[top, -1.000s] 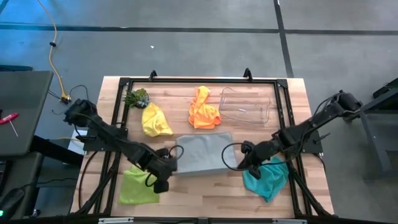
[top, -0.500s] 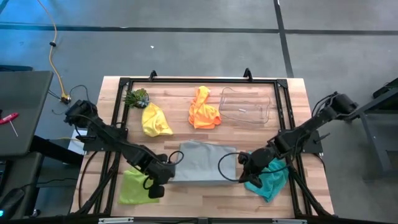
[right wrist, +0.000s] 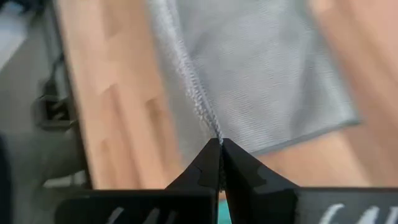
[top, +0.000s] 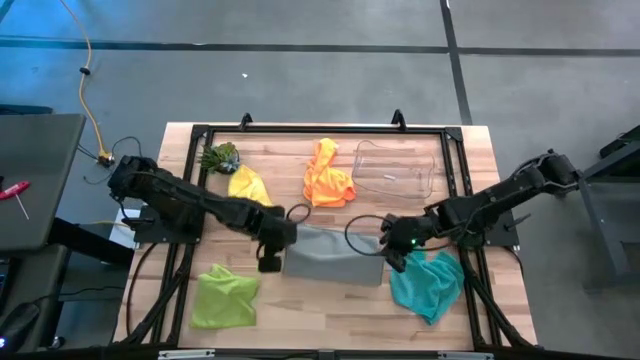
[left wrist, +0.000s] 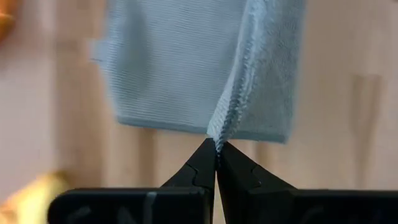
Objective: Fold microfiber towels
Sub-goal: Fold the gray microfiber towel
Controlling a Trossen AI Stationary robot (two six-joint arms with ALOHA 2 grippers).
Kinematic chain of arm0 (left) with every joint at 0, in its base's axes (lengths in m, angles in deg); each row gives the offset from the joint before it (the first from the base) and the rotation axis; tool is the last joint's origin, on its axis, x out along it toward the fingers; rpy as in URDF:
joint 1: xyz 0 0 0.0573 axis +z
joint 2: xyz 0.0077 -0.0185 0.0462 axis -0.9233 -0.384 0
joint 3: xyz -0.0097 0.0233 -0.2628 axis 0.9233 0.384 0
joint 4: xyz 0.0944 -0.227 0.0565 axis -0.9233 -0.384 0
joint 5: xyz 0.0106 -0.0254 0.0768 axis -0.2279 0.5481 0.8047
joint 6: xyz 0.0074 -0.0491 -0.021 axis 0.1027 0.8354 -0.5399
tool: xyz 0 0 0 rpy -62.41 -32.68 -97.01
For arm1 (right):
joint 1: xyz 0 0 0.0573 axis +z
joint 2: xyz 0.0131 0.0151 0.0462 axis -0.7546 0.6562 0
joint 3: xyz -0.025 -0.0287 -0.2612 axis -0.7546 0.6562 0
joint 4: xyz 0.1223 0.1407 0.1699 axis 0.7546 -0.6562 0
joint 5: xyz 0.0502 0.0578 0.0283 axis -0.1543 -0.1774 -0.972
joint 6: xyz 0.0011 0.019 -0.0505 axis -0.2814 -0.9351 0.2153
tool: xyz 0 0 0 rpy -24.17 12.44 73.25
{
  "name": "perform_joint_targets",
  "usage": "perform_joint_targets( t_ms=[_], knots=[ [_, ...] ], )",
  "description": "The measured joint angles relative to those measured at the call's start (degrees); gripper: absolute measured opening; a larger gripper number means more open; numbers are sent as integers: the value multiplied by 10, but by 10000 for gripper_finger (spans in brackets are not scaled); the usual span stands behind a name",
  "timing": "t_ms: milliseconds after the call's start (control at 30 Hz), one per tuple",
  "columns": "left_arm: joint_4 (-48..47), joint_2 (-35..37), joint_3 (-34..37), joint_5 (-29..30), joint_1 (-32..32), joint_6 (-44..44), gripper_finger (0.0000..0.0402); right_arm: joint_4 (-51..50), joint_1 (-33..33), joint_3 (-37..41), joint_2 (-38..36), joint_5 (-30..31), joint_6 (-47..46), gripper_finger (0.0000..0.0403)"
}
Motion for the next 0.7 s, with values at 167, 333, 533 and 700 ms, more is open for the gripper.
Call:
perform_joint_targets(
  t_ms=[167, 333, 533, 700],
  knots=[
    [0, 0, 0, 11, 53, -30, 0, -15, -27, 0, 0, 15, 1, 0],
    [9, 0, 15, 17, 76, -12, 0, -48, -40, 0, 0, 31, -13, 0],
    [45, 0, 64, 18, 75, 34, 0, -61, -44, 0, 0, 55, -29, 0],
    [96, 0, 92, 45, 73, 42, 0, -64, -44, 0, 0, 55, -43, 0]
  ],
)
